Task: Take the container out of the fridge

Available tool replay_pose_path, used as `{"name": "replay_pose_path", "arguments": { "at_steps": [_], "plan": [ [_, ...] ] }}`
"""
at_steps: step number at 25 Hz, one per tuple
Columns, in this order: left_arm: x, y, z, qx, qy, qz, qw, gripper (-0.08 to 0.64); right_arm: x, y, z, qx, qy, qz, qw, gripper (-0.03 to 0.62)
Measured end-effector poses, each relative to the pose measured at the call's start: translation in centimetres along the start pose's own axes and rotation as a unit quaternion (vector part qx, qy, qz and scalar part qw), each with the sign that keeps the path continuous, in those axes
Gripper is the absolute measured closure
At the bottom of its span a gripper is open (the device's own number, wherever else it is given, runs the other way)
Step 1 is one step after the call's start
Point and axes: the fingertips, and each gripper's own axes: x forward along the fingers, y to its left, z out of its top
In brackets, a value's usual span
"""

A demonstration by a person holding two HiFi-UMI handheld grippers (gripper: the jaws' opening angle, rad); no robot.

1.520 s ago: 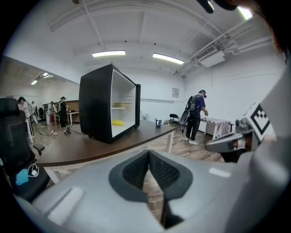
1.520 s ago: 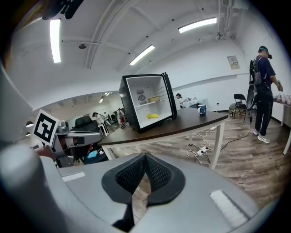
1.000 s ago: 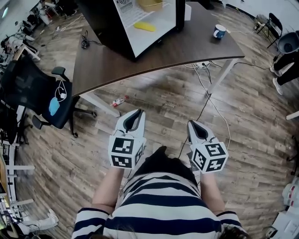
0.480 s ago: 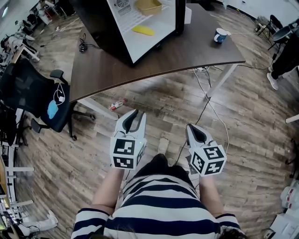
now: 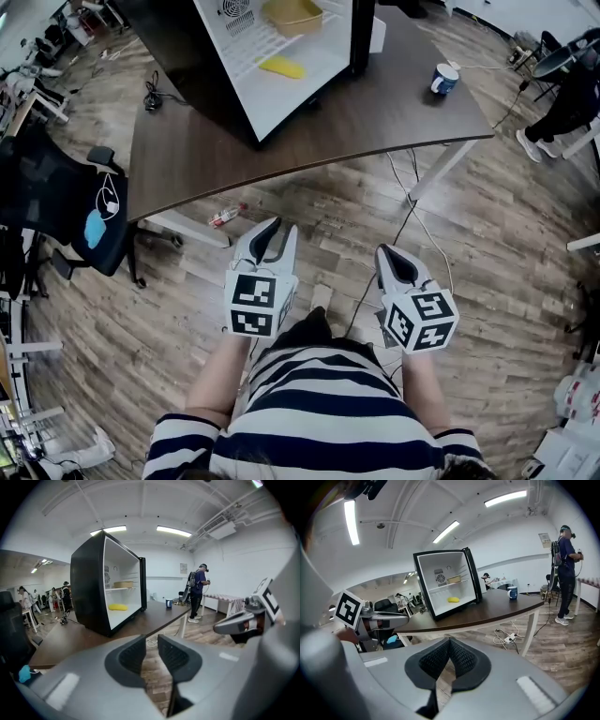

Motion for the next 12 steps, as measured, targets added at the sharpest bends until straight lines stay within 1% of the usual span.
{"name": "replay_pose_path", "arguments": {
  "at_steps": [5, 12],
  "plan": [
    [3.1, 1.5, 1.4, -0.004, -0.002, -0.010, 0.9999, 0.560, 2.7, -0.9, 2.4, -0.009, -0.001, -0.003, 1.000, 0.598],
    [7.1, 3.7, 2.8, 0.015, 0.007, -0.012, 0.9998, 0.560, 6.9, -1.8, 4.4, -0.013, 0.010, 0.001, 1.000, 0.598]
  ]
}}
